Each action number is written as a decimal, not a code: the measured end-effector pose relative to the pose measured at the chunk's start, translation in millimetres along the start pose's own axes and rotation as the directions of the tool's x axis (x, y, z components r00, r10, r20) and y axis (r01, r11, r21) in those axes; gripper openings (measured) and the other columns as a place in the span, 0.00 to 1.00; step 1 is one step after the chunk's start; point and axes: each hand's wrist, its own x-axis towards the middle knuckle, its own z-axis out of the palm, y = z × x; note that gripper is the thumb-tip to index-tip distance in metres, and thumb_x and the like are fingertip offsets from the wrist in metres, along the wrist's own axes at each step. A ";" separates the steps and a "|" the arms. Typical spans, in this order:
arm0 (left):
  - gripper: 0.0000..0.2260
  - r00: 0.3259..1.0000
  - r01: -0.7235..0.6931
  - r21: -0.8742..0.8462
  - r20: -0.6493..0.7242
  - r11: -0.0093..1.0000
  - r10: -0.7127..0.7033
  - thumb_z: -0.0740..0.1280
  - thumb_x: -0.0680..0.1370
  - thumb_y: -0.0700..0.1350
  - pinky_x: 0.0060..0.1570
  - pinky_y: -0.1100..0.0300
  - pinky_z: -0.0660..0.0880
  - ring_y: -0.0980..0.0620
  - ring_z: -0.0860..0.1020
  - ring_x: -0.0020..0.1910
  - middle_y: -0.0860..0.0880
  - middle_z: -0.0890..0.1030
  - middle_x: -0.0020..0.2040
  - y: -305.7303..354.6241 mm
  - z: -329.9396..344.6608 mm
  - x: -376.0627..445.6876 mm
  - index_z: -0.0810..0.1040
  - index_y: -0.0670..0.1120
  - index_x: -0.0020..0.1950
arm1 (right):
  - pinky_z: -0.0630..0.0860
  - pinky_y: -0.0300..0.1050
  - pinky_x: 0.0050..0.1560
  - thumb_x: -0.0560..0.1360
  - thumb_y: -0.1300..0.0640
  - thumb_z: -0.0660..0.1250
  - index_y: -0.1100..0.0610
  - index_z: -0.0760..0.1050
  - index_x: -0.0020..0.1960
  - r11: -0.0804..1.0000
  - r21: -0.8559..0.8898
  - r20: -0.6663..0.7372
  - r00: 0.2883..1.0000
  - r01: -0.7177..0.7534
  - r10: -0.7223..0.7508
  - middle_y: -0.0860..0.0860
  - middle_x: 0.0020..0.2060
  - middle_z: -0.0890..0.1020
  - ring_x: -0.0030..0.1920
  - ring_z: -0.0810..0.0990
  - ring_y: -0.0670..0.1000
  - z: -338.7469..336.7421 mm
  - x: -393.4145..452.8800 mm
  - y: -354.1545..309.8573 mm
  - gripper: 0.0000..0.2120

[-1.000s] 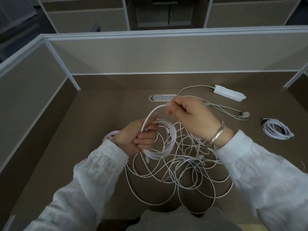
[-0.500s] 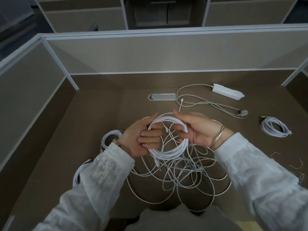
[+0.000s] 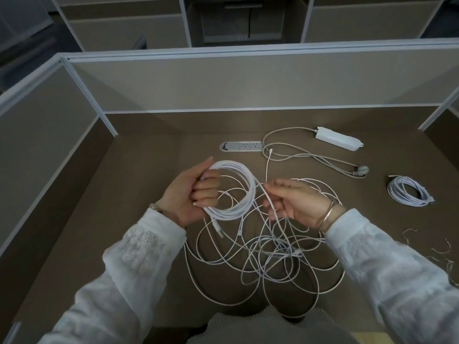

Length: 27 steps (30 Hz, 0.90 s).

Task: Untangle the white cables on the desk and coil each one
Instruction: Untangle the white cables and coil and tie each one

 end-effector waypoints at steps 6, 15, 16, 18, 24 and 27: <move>0.21 0.961 -0.171 0.149 -0.192 0.974 0.198 0.57 0.79 0.56 0.16 0.67 0.50 0.57 0.48 0.21 0.56 0.55 0.21 34.2 -9.5 -20.4 0.67 0.49 0.28 | 0.75 0.40 0.35 0.73 0.57 0.68 0.58 0.75 0.44 0.954 -0.294 0.023 0.998 0.057 -0.053 0.52 0.33 0.81 0.30 0.75 0.49 -25.0 2.0 36.7 0.04; 0.24 0.857 -0.399 0.142 -0.294 0.906 0.424 0.52 0.82 0.57 0.17 0.68 0.53 0.56 0.51 0.19 0.55 0.57 0.20 68.5 -29.4 -38.1 0.68 0.49 0.28 | 0.75 0.36 0.38 0.75 0.63 0.67 0.55 0.79 0.39 0.732 -0.671 -0.062 0.974 0.120 -0.217 0.49 0.31 0.83 0.31 0.79 0.42 -43.4 -8.7 52.8 0.07; 0.24 0.846 -0.410 0.150 -0.307 0.900 0.437 0.52 0.82 0.57 0.17 0.67 0.53 0.57 0.53 0.17 0.55 0.58 0.20 67.1 -30.1 -34.2 0.67 0.49 0.29 | 0.75 0.36 0.38 0.76 0.60 0.68 0.52 0.79 0.39 0.666 -0.734 -0.051 0.967 0.132 -0.248 0.48 0.30 0.82 0.31 0.79 0.42 -36.8 -12.3 50.0 0.08; 0.23 0.827 -0.421 0.174 -0.328 0.890 0.456 0.52 0.82 0.58 0.16 0.67 0.54 0.59 0.56 0.16 0.55 0.59 0.20 63.8 -30.0 -25.7 0.66 0.49 0.30 | 0.73 0.34 0.37 0.77 0.57 0.67 0.44 0.76 0.38 0.532 -0.827 0.036 0.961 0.183 -0.275 0.43 0.29 0.80 0.31 0.78 0.40 -16.6 -21.7 40.7 0.11; 0.22 0.822 -0.385 0.317 -0.308 0.867 0.478 0.52 0.83 0.58 0.18 0.66 0.55 0.58 0.56 0.17 0.54 0.59 0.22 46.9 -18.2 -3.0 0.64 0.48 0.33 | 0.72 0.36 0.37 0.79 0.53 0.62 0.52 0.79 0.46 0.337 -0.854 0.253 0.881 0.397 -0.399 0.42 0.31 0.77 0.34 0.76 0.44 37.4 -39.5 3.5 0.08; 0.23 0.850 -0.366 0.339 -0.258 0.867 0.460 0.52 0.83 0.56 0.19 0.66 0.54 0.58 0.55 0.18 0.53 0.58 0.23 32.4 -9.8 3.3 0.66 0.48 0.31 | 0.71 0.41 0.39 0.79 0.51 0.61 0.49 0.78 0.46 0.249 -0.900 0.237 0.881 0.358 -0.410 0.40 0.30 0.74 0.33 0.72 0.43 46.0 -32.5 -5.0 0.08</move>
